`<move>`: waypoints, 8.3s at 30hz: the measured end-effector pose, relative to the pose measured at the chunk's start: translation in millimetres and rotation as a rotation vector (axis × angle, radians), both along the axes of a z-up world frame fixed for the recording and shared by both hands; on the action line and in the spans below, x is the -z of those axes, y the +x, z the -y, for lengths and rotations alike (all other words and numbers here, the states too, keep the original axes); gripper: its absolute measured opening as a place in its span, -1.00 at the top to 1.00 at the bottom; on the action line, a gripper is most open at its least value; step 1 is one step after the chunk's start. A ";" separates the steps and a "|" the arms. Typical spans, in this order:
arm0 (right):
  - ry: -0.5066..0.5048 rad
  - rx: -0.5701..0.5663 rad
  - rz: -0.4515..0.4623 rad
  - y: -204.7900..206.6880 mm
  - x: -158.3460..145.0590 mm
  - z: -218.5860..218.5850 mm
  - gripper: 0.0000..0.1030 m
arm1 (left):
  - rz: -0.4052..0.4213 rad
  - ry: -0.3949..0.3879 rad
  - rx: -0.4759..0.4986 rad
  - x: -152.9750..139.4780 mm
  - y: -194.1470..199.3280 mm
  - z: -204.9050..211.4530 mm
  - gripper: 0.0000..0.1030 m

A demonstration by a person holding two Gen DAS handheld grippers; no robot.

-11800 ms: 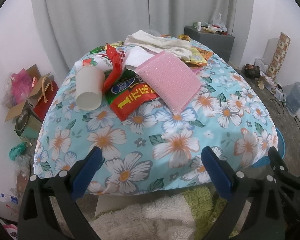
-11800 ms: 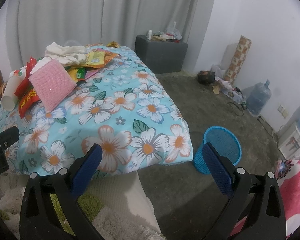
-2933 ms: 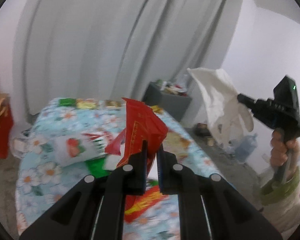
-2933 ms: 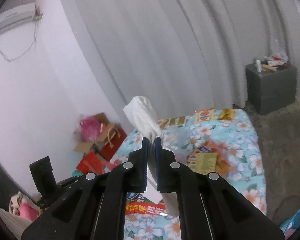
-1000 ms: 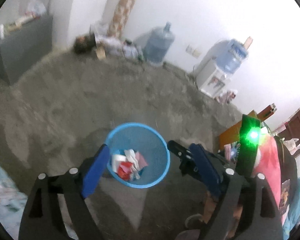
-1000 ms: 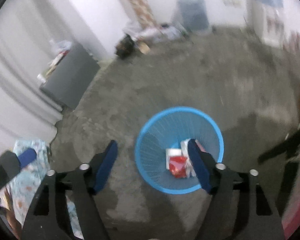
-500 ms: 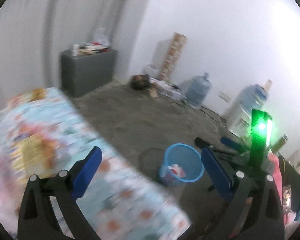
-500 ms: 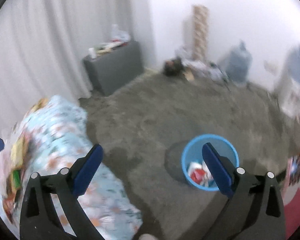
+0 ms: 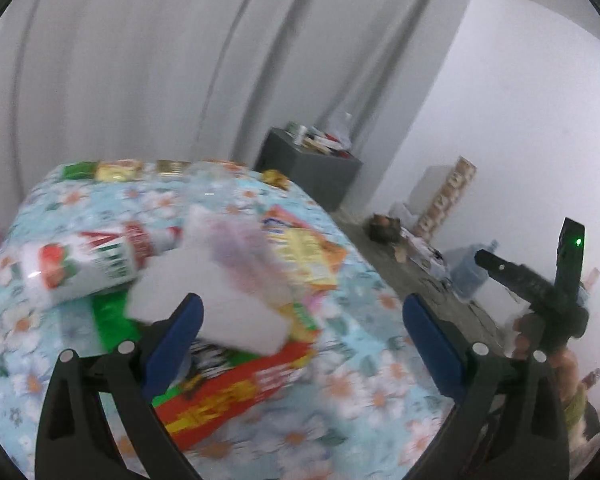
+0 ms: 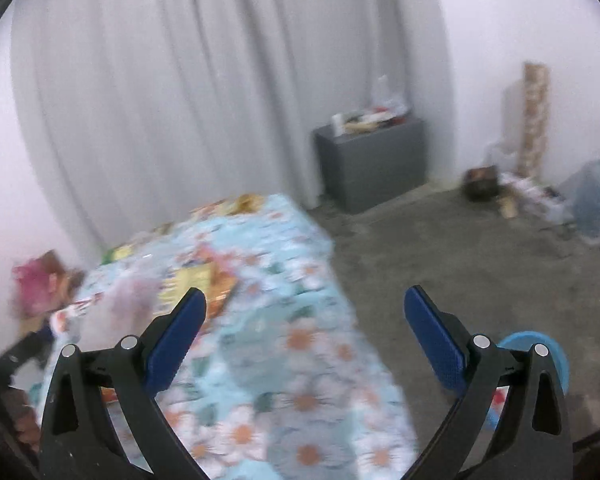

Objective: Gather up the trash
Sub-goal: 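Return both tools to the bed toward the tissues and plastic bag, then grasp white tissue with the left tool while the right tool grasps a clear plastic bag, then carry tissue and plastic bag over the blue wastebasket and open both tools, then return both tools to the bed toward the cup and snack wrappers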

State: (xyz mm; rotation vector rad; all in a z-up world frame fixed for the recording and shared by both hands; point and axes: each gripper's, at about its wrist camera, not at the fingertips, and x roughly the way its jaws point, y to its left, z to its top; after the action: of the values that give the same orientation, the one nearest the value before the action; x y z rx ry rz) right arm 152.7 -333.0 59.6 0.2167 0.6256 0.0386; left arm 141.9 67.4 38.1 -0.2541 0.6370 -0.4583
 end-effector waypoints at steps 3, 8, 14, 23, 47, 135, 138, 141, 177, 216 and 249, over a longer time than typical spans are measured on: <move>0.069 -0.083 -0.050 15.0 5.6 -15.1 -0.85 | 0.018 0.025 -0.027 8.7 -7.1 -11.0 -0.89; 0.156 -0.156 -0.135 32.1 19.7 -32.5 -0.85 | 0.057 0.099 -0.033 19.6 -3.3 -14.6 -0.89; 0.292 -0.225 -0.232 51.3 29.8 -58.7 -0.59 | 0.084 0.142 -0.001 24.8 7.8 -8.2 -0.87; 0.446 -0.316 -0.339 78.4 50.4 -80.6 -0.24 | 0.091 0.243 0.017 36.9 19.4 12.1 -0.59; 0.608 -0.390 -0.487 142.1 73.2 -122.9 -0.17 | -0.072 0.258 -0.030 73.0 54.7 -0.9 0.19; 0.852 -0.298 -0.233 4.0 39.8 -26.0 0.90 | 0.191 0.186 -0.027 -31.1 -21.6 -5.5 0.85; 0.842 -0.276 -0.199 -4.0 34.8 -13.7 0.90 | 0.204 0.185 0.000 -37.6 -22.6 8.3 0.85; 0.823 -0.233 -0.165 -13.6 31.0 2.2 0.90 | 0.218 0.174 0.059 -45.8 -19.9 29.0 0.85; 0.500 0.924 -0.239 -140.0 186.3 318.5 0.89 | -0.645 0.137 0.892 151.4 77.3 586.7 0.86; 0.305 0.647 -0.032 -117.7 68.0 225.3 -0.47 | -0.194 -0.014 0.714 -37.0 61.4 354.2 -0.46; 0.361 -0.340 -0.374 82.4 35.9 -123.4 -0.47 | 0.007 0.090 -0.175 4.2 21.8 -100.9 -0.63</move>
State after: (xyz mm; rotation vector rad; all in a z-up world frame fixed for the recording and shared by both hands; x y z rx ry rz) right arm 235.1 -209.6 23.8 0.4704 1.0236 0.4496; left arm 163.7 168.3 34.0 -0.2209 0.6213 -0.2613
